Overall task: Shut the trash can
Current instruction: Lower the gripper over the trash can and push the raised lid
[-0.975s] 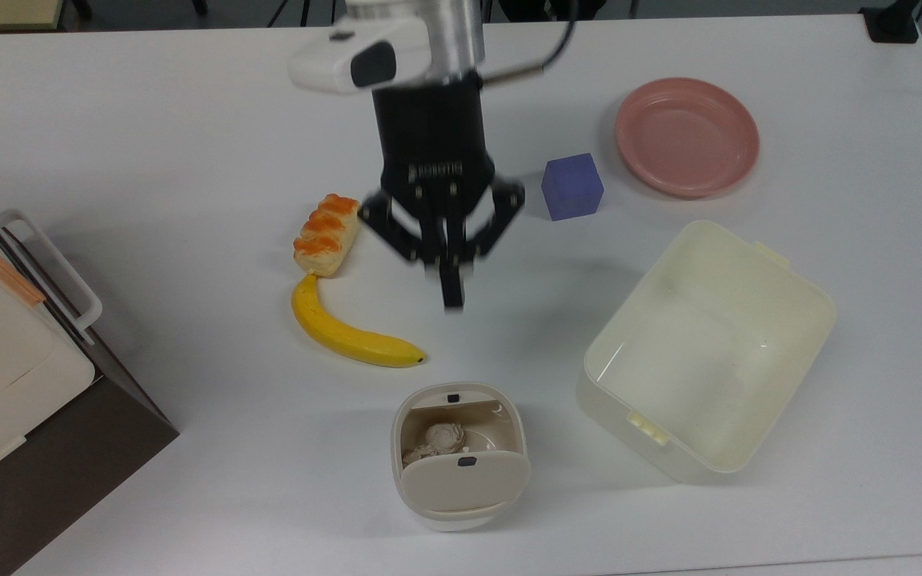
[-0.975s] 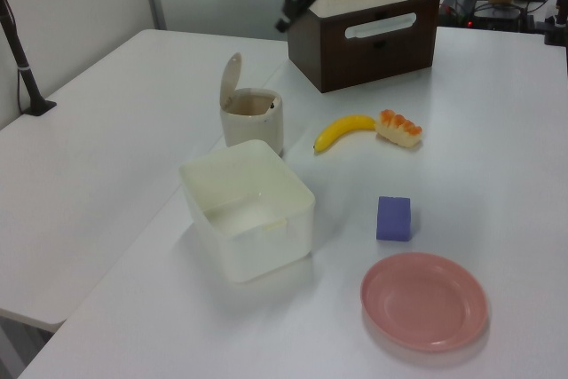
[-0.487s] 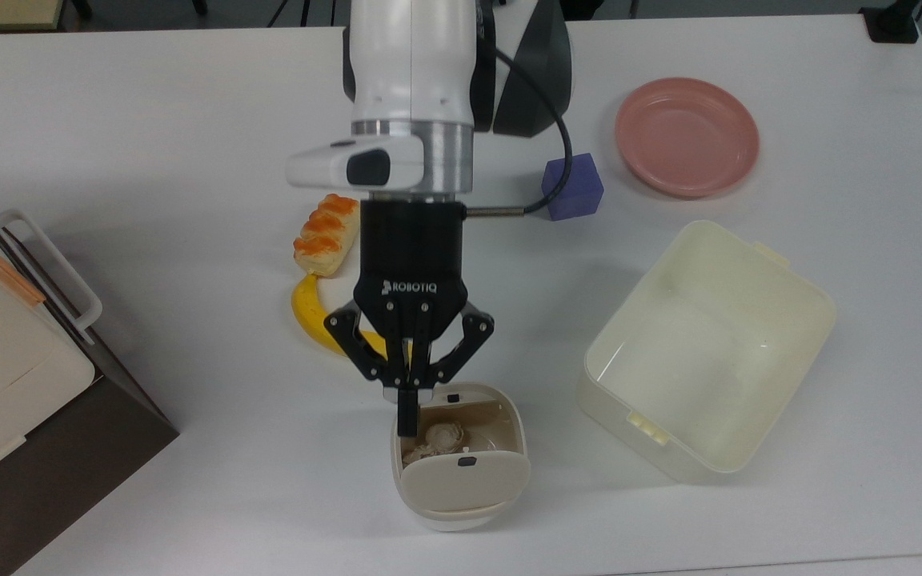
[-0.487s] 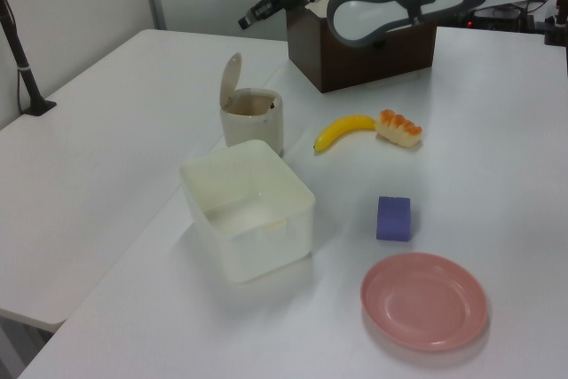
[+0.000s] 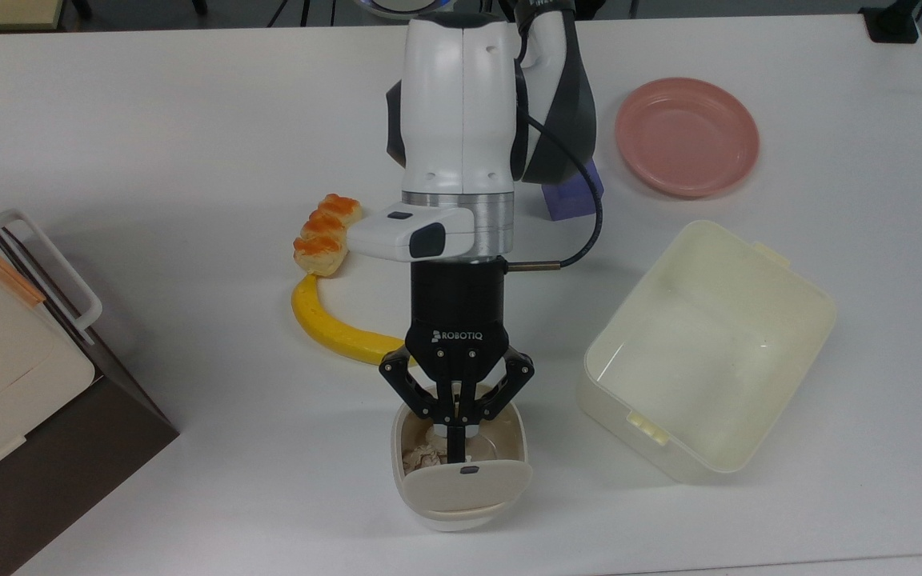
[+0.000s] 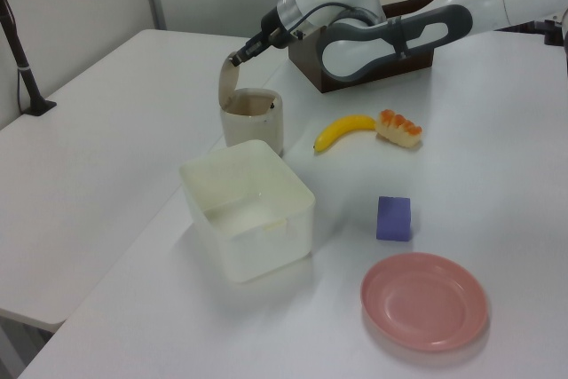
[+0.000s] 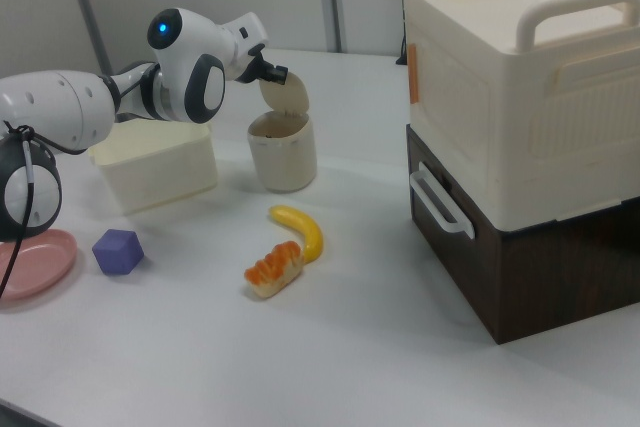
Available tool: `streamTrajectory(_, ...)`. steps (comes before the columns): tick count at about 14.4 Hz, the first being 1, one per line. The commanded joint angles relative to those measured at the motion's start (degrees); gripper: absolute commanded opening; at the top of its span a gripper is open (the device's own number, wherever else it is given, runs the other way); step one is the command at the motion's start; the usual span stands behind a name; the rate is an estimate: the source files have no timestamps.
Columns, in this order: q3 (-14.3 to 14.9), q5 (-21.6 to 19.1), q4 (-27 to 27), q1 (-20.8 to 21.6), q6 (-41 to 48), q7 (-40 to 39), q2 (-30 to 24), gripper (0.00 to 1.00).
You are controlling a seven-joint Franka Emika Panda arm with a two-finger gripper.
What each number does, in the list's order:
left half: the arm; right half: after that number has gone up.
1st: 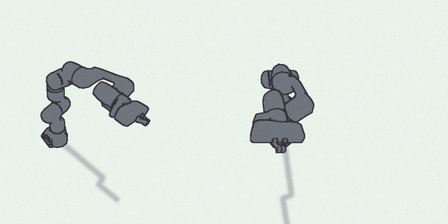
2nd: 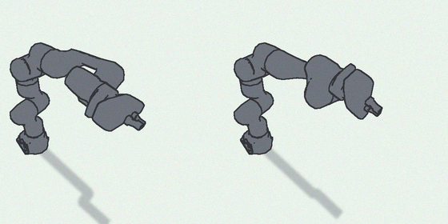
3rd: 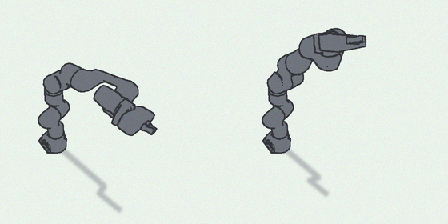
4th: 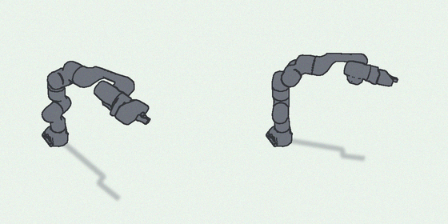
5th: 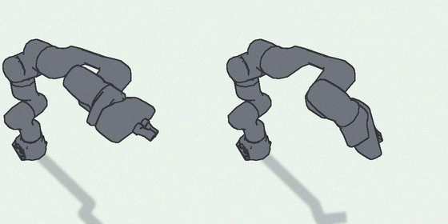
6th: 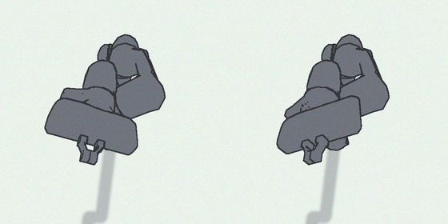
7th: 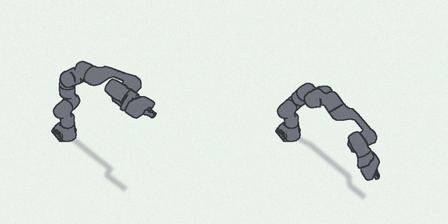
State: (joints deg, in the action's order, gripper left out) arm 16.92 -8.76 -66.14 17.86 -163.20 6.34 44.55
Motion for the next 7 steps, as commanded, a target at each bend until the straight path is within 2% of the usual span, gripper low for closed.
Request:
streamTrajectory(1,1.7,-0.5,1.7,1.5,-0.9,4.4,0.7,0.0)
streamTrajectory(5,1.5,-0.6,1.7,1.0,-0.8,4.8,-2.3,0.0)
streamTrajectory(7,1.7,-0.6,2.2,0.7,-1.1,4.5,-2.0,0.0)
